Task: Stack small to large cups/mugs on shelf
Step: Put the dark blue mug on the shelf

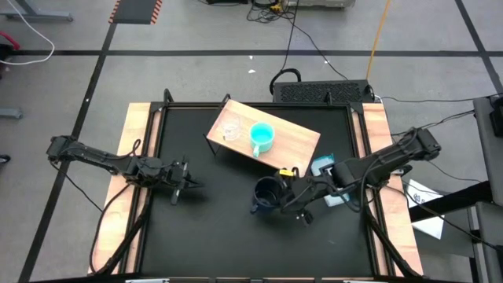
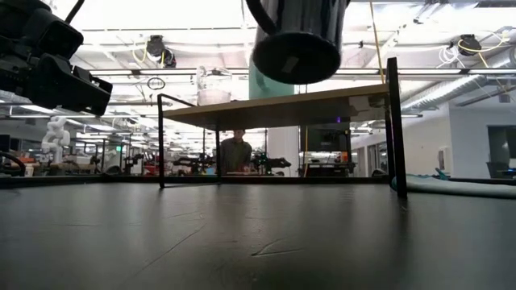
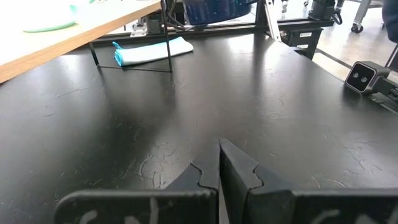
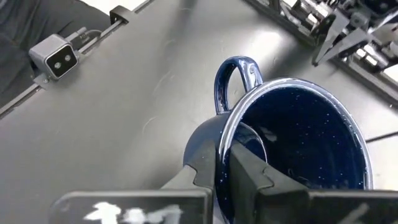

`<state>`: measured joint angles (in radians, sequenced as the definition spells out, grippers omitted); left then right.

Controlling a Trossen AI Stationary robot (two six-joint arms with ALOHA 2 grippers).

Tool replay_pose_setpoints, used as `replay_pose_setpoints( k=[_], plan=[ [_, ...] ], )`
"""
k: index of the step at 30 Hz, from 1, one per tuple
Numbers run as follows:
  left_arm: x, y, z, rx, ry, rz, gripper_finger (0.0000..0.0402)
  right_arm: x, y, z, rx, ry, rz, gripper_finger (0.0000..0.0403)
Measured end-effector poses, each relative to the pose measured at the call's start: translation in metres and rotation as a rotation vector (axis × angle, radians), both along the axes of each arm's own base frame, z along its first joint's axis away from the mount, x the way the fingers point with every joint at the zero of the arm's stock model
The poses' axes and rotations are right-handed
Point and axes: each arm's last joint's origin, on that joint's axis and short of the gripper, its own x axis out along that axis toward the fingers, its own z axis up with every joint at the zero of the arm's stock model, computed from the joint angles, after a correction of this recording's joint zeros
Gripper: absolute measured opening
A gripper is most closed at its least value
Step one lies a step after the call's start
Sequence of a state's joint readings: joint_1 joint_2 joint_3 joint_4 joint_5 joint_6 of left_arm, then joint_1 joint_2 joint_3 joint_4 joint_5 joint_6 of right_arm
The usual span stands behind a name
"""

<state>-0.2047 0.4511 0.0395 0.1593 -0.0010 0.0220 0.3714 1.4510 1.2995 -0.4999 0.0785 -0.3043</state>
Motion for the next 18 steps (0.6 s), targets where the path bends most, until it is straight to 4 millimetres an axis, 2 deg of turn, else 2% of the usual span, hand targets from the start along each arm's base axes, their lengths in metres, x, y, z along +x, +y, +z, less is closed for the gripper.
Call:
replay_pose_setpoints(
  k=[18],
  plan=[
    [0.0,0.0,0.0001,0.001,-0.002,0.0,0.0008,-0.0028,-0.0021,0.0014,0.018,0.052,-0.037,0.0013]
  ],
)
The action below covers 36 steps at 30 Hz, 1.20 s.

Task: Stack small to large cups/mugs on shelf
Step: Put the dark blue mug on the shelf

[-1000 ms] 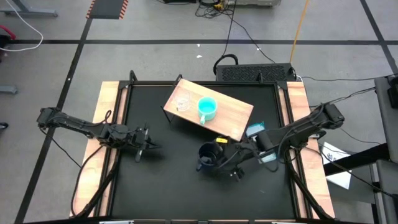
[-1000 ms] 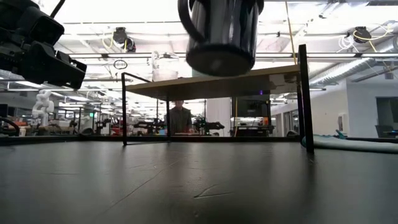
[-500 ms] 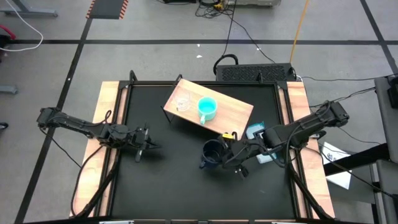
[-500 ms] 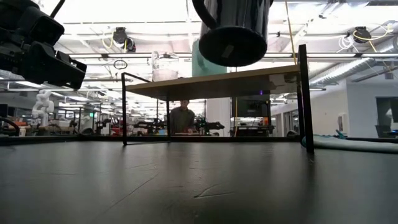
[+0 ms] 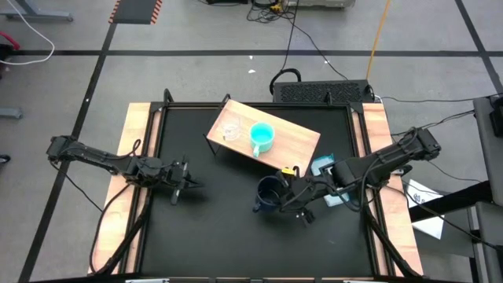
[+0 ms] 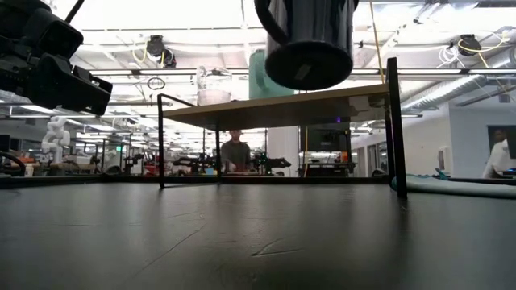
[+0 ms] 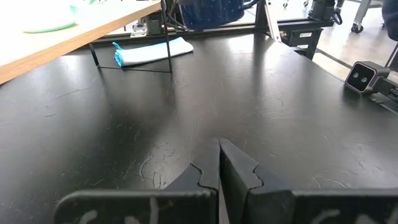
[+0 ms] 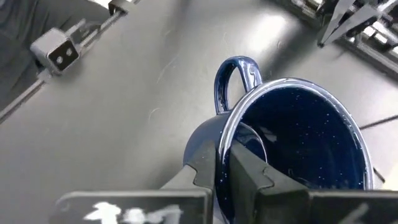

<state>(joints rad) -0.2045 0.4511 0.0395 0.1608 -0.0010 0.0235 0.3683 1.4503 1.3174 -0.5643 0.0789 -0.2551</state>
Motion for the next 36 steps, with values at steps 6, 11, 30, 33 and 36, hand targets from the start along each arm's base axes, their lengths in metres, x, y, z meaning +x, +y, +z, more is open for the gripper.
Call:
replay_pose_setpoints(
  k=[6,11,30,33,36],
  plan=[
    [0.0,0.0,0.0,0.004,-0.001,-0.001,0.0008,-0.002,-0.004,0.023,-0.02,0.011,0.0,0.0013],
    [0.0,0.0,0.0,0.007,-0.002,-0.001,0.0008,-0.006,-0.012,0.036,-0.057,0.043,0.0,0.0013],
    [0.0,0.0,0.0,0.015,-0.002,-0.003,0.0008,-0.008,-0.031,0.032,-0.112,0.134,-0.025,0.0013],
    [0.0,0.0,0.0,0.015,-0.002,-0.004,0.0008,-0.008,-0.031,0.032,-0.116,0.133,-0.03,0.0013],
    [0.0,0.0,0.0,0.015,-0.001,-0.003,0.0008,-0.008,-0.032,0.032,-0.154,0.124,-0.059,0.0013]
  ],
)
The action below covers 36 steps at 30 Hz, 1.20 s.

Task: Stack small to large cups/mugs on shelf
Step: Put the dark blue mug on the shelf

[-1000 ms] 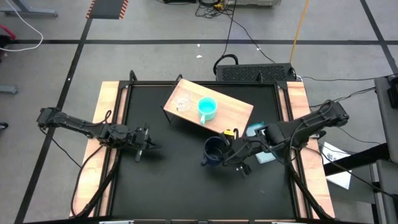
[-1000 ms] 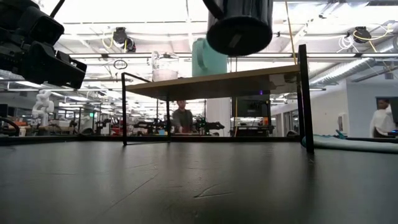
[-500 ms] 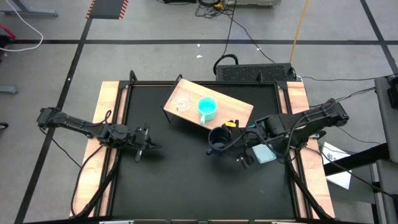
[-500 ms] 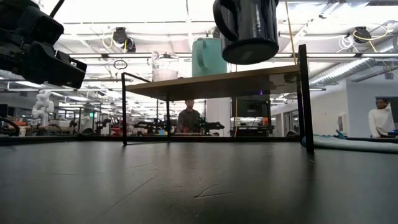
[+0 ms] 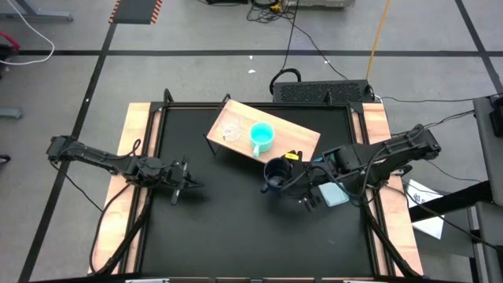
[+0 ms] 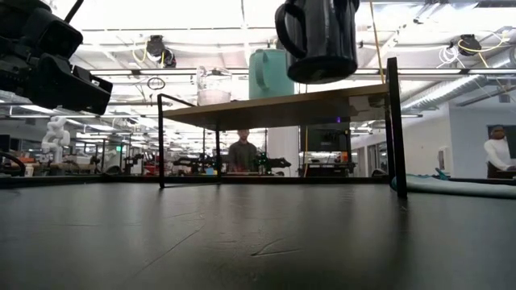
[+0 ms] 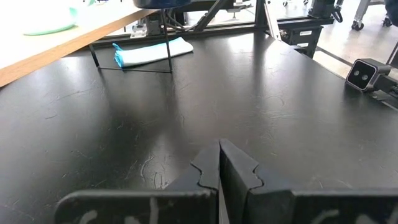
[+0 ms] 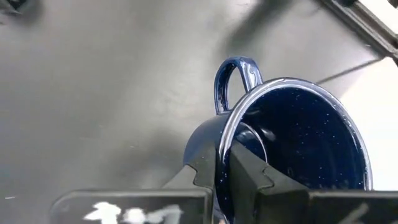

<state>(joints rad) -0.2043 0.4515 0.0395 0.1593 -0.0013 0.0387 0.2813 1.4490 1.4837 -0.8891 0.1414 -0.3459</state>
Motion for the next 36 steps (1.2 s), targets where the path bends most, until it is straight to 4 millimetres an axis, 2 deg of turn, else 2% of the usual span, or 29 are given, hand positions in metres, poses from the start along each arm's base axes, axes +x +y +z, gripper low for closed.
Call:
replay_pose_setpoints(
  k=[10,21,36],
  plan=[
    [0.0,0.0,0.0,-0.012,0.003,0.003,0.0008,-0.008,-0.003,0.004,-0.02,0.014,-0.014,0.0013],
    [0.0,0.0,0.0,-0.012,0.001,0.003,0.0008,-0.026,-0.019,0.022,0.005,-0.039,-0.071,0.0013],
    [0.0,0.0,0.0,-0.014,0.002,0.003,0.0008,-0.025,-0.045,0.023,0.018,-0.034,-0.192,0.0013]
  ],
)
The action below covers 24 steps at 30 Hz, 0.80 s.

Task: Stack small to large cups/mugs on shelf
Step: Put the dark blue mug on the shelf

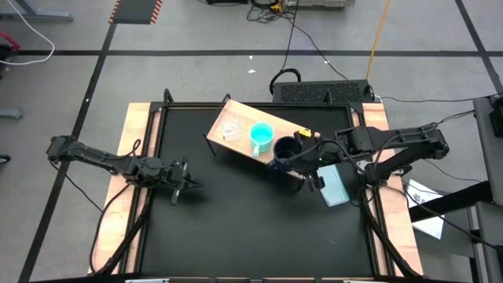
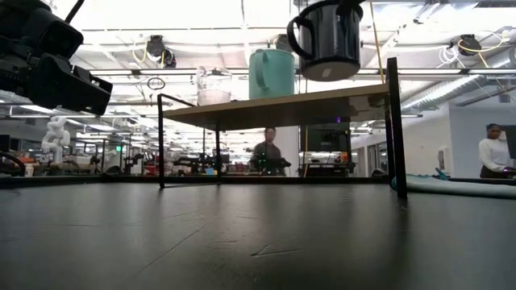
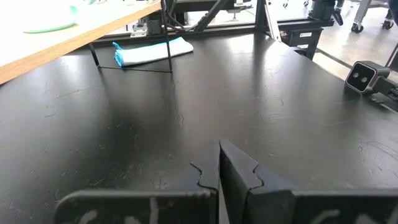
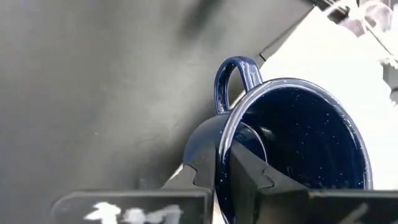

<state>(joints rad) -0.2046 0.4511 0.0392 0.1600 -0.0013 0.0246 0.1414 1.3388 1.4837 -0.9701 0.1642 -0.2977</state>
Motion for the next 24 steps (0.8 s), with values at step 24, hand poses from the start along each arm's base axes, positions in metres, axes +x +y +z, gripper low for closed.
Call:
replay_pose_setpoints(
  k=[24],
  plan=[
    [0.0,0.0,0.0,0.0,0.003,0.0,0.0008,0.001,-0.004,-0.012,-0.017,0.021,-0.069,0.0013]
  ],
)
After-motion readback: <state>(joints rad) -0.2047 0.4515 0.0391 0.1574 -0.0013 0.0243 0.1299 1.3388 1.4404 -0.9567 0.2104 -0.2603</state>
